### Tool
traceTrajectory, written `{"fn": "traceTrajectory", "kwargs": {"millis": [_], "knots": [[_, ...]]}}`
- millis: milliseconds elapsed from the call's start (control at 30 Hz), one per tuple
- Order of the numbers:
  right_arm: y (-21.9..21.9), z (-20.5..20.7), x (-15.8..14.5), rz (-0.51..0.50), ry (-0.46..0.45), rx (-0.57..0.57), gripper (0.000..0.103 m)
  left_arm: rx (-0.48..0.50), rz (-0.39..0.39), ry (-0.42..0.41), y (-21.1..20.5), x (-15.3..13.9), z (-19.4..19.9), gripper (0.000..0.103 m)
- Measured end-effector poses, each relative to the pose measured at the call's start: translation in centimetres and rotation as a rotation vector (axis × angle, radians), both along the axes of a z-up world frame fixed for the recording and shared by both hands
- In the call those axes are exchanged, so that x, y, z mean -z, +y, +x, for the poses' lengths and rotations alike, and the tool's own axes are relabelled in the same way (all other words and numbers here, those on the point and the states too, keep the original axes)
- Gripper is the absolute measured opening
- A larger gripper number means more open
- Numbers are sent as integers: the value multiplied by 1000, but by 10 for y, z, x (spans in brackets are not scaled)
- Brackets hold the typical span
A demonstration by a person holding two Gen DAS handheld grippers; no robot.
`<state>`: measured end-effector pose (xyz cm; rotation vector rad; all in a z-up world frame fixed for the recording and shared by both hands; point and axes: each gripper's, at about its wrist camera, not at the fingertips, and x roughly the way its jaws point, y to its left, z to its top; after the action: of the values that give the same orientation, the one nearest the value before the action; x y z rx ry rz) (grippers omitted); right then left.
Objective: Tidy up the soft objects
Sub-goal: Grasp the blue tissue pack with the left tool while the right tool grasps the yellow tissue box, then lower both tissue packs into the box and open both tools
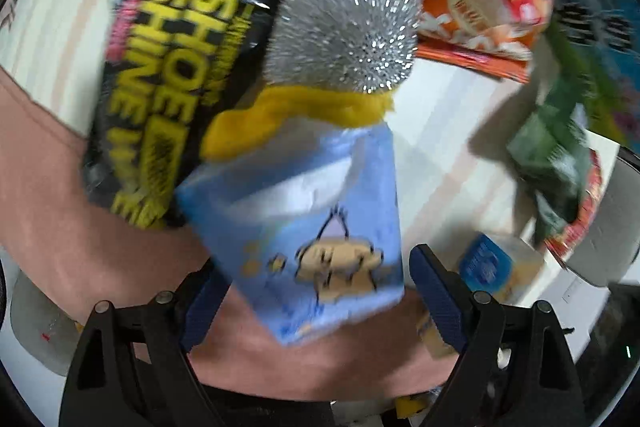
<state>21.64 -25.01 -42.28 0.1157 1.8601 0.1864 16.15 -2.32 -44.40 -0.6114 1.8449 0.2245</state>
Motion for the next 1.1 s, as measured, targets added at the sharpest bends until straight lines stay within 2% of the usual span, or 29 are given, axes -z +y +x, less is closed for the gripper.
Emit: {"fn": "traceTrajectory", "kwargs": {"millis": [67, 133, 200, 333, 400, 533, 700, 800, 900, 1000, 1100], "knots": [[-1, -2, -3, -10, -5, 0, 76, 17, 30, -17, -7, -1, 3, 88], [7, -5, 1, -29, -14, 0, 76, 78, 87, -24, -16, -2, 3, 72], [14, -11, 7, -53, -26, -1, 75, 141, 126, -39, -31, -7, 3, 61], [21, -33, 16, -89, -58, -23, 68, 238, 181, -71, -49, -10, -12, 48], [29, -46, 17, -86, -67, -21, 68, 284, 203, -83, -59, -12, -20, 44], [9, -69, 11, -45, -72, 9, 67, 328, 207, -112, -78, -27, -45, 42], [-12, -85, -17, 36, -94, 43, 67, 361, 185, -172, -105, -56, -59, 42], [-21, -95, -48, 95, -133, 56, 66, 370, 149, -235, -116, -92, -63, 42], [-31, -97, -92, 164, -190, 71, 66, 384, 139, -338, -130, -145, -60, 42], [-51, -88, -142, 215, -265, 73, 66, 400, 124, -431, -118, -190, -29, 43], [-44, -49, -180, 244, -331, 71, 66, 431, 92, -497, -89, -243, 14, 43]]}}
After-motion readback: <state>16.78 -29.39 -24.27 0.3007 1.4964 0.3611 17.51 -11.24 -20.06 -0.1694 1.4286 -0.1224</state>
